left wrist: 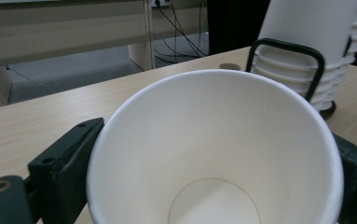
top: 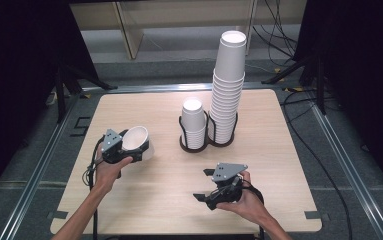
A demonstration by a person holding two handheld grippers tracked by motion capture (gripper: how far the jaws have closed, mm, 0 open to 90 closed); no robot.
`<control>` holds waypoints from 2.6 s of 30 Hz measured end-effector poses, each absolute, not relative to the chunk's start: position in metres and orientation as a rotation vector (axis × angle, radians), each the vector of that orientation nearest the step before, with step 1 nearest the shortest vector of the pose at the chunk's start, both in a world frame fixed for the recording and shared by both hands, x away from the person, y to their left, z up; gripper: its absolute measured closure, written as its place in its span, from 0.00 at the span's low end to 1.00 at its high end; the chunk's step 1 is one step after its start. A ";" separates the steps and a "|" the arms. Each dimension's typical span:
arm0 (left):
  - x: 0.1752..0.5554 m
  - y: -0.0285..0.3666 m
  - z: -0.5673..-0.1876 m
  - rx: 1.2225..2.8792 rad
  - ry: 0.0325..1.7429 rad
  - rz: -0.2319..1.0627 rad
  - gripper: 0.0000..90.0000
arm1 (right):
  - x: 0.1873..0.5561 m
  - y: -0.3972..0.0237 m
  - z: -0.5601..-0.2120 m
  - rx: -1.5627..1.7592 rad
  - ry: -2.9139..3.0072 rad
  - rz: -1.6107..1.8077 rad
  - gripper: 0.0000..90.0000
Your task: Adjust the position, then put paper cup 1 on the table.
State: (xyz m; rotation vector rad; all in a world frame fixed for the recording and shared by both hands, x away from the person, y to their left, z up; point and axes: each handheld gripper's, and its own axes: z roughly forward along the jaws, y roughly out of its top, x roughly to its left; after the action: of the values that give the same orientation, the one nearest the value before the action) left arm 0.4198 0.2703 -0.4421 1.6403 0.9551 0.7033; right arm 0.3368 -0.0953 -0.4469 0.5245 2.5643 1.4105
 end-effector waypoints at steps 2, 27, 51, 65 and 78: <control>0.424 0.271 -0.442 1.646 0.970 0.710 0.09 | 0.337 -0.098 -0.447 0.530 2.558 1.412 0.18; 0.476 0.261 -0.460 1.643 1.065 0.768 0.08 | 0.334 -0.108 -0.451 0.532 2.549 1.399 0.18; 0.486 0.247 -0.486 1.754 1.022 0.782 0.11 | 0.332 -0.106 -0.451 0.528 2.569 1.403 0.18; 0.477 0.256 -0.490 1.775 1.027 0.748 0.14 | 0.331 -0.104 -0.451 0.513 2.580 1.403 0.18; 0.471 0.257 -0.492 1.809 0.994 0.747 0.14 | 0.331 -0.104 -0.451 0.510 2.585 1.407 0.19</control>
State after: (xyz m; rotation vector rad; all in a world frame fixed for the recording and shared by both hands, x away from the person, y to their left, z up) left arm 0.4708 0.2567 -0.4923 1.8088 0.9939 0.7468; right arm 0.3311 -0.1039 -0.4508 0.5105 2.5850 1.4068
